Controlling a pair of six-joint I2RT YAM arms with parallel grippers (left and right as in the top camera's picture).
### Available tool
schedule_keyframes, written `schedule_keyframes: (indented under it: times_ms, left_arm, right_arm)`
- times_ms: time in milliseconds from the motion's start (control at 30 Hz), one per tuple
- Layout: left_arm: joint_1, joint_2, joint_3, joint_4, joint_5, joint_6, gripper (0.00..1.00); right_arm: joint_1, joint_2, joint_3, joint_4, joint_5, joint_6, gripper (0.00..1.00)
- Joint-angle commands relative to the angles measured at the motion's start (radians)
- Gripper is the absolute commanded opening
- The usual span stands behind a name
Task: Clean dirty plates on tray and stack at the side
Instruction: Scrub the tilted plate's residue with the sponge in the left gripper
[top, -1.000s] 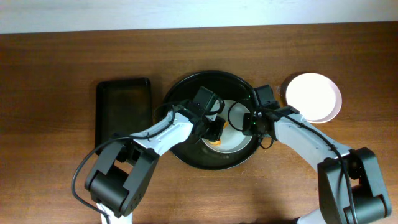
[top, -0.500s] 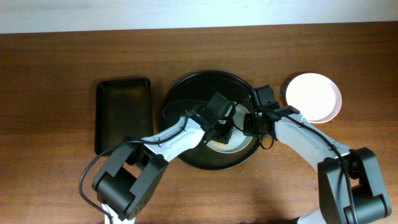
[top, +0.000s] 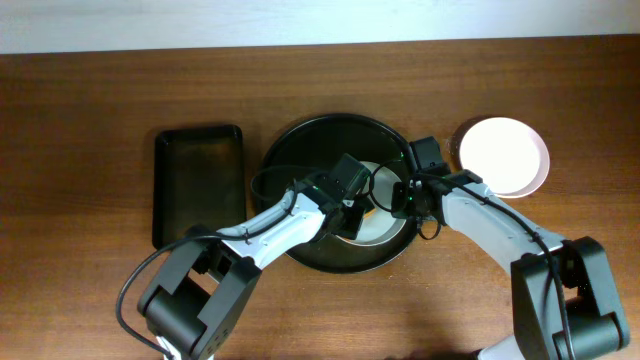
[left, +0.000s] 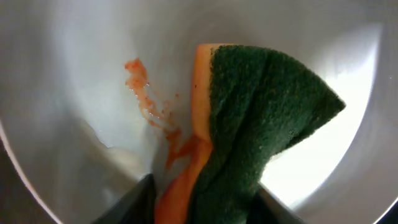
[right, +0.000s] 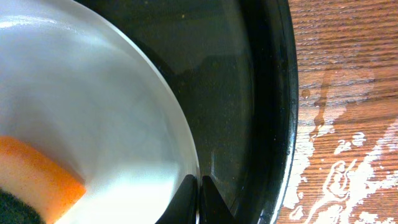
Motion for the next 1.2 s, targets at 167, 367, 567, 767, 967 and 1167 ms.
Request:
schedule_keyframes:
  times_ms: [167, 367, 567, 767, 967, 1167]
  left_arm:
    - [-0.002, 0.055, -0.035, -0.012, -0.063, 0.01, 0.0]
    - [-0.002, 0.099, -0.037, 0.003, -0.125, 0.009, 0.0]
    - [-0.002, 0.119, -0.037, 0.049, -0.126, 0.009, 0.0]
    - [-0.001, 0.12, -0.037, 0.082, -0.155, 0.009, 0.0]
    - [-0.001, 0.126, -0.037, 0.102, -0.19, 0.009, 0.0]
    - [0.006, 0.197, -0.037, 0.172, -0.213, 0.01, 0.01]
  right_arm:
    - [-0.004, 0.002, -0.003, 0.004, 0.001, 0.002, 0.04]
    - [-0.004, 0.002, -0.003, 0.003, 0.001, 0.002, 0.04]
    - [-0.004, 0.002, -0.003, 0.003, 0.001, 0.002, 0.04]
    - [-0.004, 0.002, -0.003, 0.003, 0.001, 0.002, 0.04]
    - [-0.004, 0.002, -0.003, 0.0, 0.002, 0.001, 0.04]
    - [-0.004, 0.002, -0.003, 0.0, 0.001, 0.002, 0.04]
